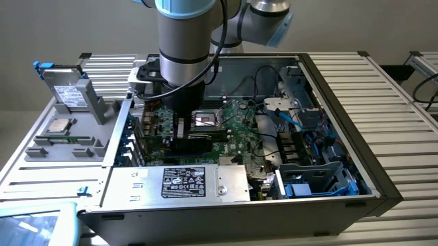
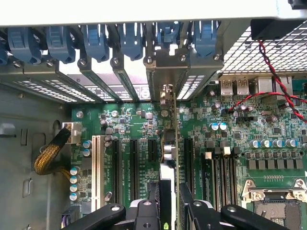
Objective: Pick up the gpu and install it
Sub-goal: 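Insert the gpu into the slot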
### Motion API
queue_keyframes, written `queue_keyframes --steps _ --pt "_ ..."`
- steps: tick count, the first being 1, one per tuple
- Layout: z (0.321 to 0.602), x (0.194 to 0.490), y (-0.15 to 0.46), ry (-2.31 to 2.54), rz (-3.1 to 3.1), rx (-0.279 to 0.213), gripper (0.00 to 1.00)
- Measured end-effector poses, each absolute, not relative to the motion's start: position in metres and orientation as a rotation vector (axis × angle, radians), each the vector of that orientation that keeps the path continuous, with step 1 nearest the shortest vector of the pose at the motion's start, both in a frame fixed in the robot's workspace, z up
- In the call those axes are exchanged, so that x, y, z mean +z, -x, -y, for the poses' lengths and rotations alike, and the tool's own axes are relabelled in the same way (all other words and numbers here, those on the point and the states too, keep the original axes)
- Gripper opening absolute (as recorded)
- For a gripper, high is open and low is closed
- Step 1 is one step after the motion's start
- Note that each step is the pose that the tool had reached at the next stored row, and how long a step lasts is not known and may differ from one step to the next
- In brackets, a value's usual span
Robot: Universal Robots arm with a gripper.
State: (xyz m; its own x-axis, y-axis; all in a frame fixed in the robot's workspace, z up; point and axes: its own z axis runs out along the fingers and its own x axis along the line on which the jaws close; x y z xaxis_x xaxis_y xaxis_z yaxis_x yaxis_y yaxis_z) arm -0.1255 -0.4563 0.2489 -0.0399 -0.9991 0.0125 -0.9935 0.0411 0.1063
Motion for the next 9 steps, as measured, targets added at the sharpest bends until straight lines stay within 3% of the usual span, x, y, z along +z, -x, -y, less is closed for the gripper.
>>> queue_keyframes --steps 9 --pt "0.4563 0.2486 0.1255 -2.117 2.205 -0.104 0.27"
